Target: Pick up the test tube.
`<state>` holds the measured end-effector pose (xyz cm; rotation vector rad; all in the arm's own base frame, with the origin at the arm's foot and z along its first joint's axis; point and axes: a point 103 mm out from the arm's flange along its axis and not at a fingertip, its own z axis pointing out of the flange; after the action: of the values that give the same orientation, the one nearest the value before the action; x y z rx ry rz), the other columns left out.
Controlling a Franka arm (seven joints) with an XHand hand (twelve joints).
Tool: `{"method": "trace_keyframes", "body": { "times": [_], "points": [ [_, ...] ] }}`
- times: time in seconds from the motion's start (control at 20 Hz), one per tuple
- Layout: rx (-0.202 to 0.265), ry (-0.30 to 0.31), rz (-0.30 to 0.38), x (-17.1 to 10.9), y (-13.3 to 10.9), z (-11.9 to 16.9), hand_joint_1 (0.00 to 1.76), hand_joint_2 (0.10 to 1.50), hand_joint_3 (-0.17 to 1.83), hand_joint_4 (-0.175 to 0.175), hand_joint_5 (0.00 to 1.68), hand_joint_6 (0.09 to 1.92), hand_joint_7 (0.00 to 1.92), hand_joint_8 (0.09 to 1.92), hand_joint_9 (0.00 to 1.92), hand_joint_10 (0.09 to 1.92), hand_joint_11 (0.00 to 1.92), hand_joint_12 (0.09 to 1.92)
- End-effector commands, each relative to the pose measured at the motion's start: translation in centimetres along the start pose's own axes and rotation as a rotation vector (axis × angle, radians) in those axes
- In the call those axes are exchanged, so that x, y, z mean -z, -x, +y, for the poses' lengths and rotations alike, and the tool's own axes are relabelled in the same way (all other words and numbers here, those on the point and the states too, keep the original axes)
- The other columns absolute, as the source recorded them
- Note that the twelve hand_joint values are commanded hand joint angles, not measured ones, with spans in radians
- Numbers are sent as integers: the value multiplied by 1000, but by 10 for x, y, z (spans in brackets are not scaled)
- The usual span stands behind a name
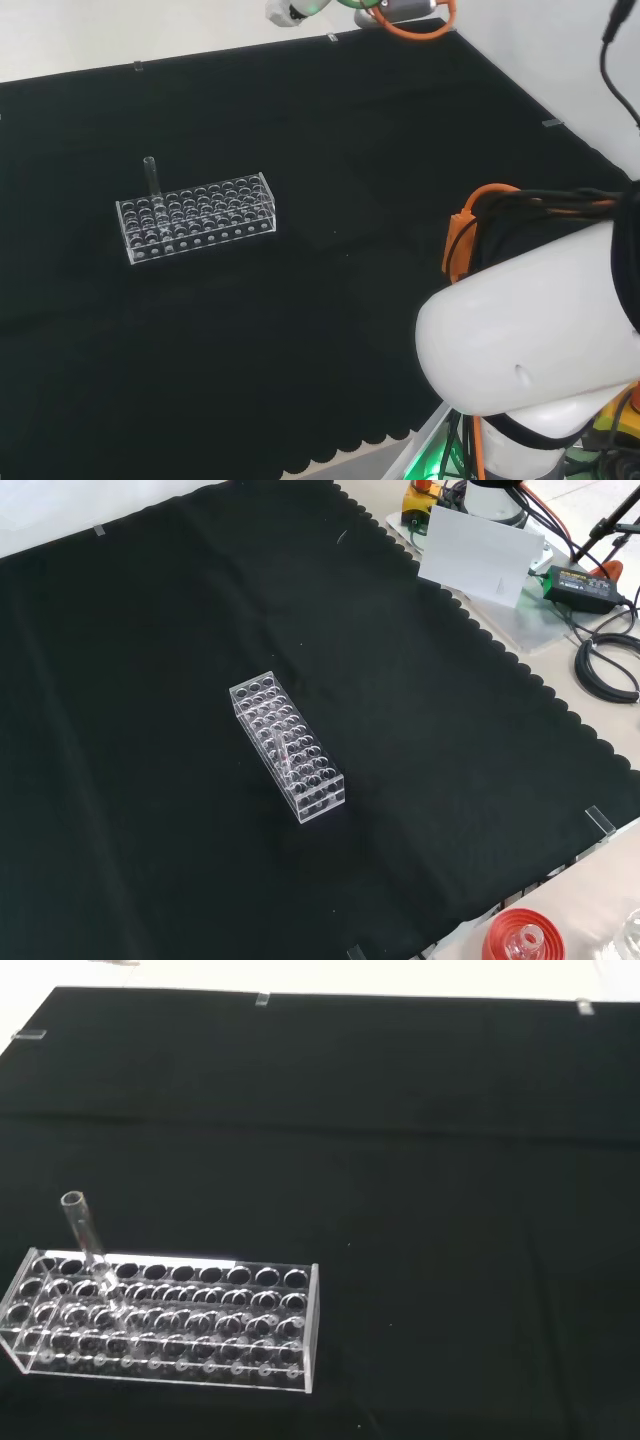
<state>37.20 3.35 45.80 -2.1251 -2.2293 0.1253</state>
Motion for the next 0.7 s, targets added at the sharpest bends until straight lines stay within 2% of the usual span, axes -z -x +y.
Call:
{"method": "trace_keyframes", "body": {
  "times": [0.05, 0.7],
  "points": [
    [70, -27, -7, -11, -23, 46, 659, 772, 381, 7, 160, 87, 4, 746, 38, 984, 0, 1393],
    [128, -112, -11, -40, -42, 110, 681, 771, 374, 3, 180, 87, 17, 764, 65, 987, 0, 1428]
  ]
}}
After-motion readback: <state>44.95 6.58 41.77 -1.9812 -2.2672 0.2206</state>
